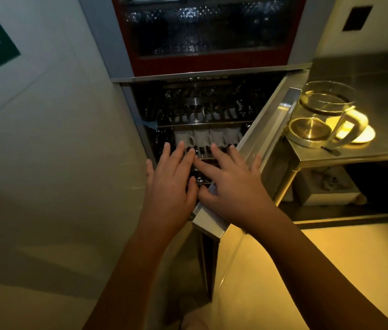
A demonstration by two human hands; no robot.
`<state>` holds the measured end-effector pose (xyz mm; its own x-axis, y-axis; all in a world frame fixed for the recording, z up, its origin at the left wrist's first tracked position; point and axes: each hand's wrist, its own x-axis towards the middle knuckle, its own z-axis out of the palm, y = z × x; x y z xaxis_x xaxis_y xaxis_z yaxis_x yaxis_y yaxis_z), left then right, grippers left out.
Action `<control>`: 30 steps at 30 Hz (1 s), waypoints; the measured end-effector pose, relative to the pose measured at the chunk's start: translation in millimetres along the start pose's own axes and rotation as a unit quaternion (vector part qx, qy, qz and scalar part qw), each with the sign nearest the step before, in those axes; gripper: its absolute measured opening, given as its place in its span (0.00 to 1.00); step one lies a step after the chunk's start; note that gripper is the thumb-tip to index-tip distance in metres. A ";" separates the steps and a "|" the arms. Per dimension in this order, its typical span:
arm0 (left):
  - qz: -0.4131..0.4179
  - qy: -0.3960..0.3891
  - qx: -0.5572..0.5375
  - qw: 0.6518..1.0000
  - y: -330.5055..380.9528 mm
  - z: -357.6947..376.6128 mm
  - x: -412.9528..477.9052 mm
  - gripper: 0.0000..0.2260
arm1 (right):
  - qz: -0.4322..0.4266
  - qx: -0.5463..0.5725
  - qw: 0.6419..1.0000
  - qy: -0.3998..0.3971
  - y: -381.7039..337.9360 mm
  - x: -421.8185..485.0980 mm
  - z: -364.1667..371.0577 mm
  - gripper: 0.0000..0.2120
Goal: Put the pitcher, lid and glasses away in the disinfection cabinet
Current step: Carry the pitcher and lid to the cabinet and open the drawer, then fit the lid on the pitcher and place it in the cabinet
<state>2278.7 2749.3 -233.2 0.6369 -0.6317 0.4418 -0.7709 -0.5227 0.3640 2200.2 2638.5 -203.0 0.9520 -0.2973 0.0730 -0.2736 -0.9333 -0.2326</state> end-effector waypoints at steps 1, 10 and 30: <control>-0.001 -0.006 -0.004 1.000 2.4 0.3 0.8 0.21 | 0.000 -0.005 1.000 -0.001 0.5 -1.0 -0.6 0.26; 0.002 -0.056 -0.024 0.998 27.1 3.4 8.8 0.23 | 0.034 -0.016 0.999 -0.039 25.9 -22.7 -9.4 0.34; 0.135 -0.148 -0.104 0.974 107.7 40.5 32.8 0.24 | 0.148 0.028 0.986 -0.073 83.7 -83.3 -37.7 0.50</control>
<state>2216.6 2649.0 -212.8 0.3600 -0.8834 0.3001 -0.8744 -0.2073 0.4387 2092.8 2577.5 -191.9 0.8420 -0.5192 -0.1464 -0.5387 -0.7959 -0.2762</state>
